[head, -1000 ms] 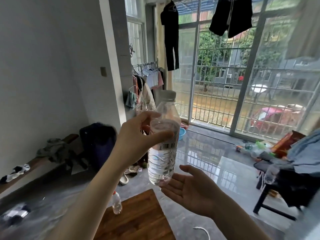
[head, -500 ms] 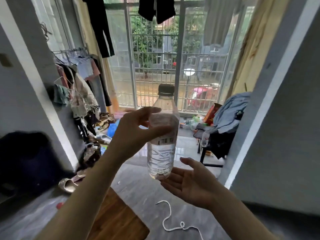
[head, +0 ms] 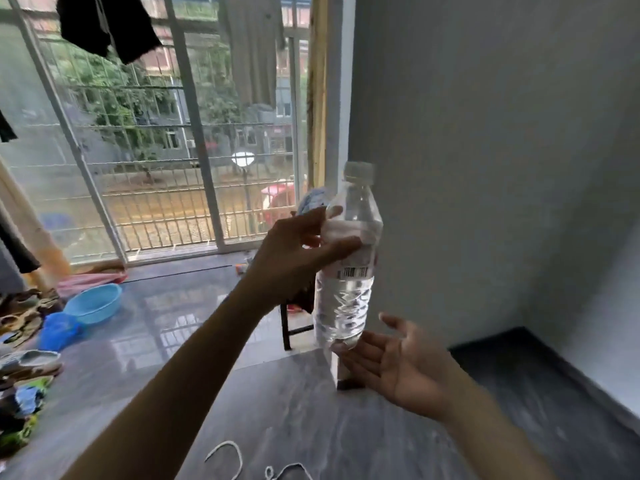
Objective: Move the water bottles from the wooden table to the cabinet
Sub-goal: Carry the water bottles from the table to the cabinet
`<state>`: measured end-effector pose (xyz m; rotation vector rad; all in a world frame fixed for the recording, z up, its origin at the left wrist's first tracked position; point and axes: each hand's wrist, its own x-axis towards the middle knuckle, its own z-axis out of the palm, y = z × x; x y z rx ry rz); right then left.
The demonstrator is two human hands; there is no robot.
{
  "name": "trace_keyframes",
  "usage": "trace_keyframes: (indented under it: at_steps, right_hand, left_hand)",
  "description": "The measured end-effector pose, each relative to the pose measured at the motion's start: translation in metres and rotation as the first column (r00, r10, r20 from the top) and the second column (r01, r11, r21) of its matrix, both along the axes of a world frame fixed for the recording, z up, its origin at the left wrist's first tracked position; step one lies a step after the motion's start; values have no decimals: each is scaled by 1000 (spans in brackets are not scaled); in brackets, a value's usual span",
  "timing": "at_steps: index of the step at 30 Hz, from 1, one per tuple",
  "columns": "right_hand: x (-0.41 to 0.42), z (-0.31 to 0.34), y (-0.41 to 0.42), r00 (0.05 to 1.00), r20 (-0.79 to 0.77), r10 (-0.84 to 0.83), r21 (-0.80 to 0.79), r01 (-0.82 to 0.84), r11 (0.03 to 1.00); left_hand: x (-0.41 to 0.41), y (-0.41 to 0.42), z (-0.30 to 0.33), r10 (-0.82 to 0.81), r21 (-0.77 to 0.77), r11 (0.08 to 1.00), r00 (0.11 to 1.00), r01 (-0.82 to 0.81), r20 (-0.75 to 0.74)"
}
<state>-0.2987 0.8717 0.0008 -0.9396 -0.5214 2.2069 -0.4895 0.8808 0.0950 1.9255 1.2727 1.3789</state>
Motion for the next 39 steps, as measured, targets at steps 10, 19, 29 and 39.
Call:
trace_keyframes:
  at_steps: [10,19,29,39]
  right_hand:
    - [166,-10,-25,910,5,-414,-17,414,910]
    - [232,-12,-73,684,-66,-726,10,728,685]
    - [239,-23,-147,334,-119,-935,-95,933,346]
    - [246,-20,-232,114,-75,-991,-78,990,120]
  left_hand:
    - [189,48,0,-447,-92,893,892,440,-73]
    - [305,64,-6,-788,-146,612,614,777,-37]
    - [391,39,-33,-963,-182,267,271,946,-6]
    - [440,-45,-28,-996,-172,-30,-16,985,84]
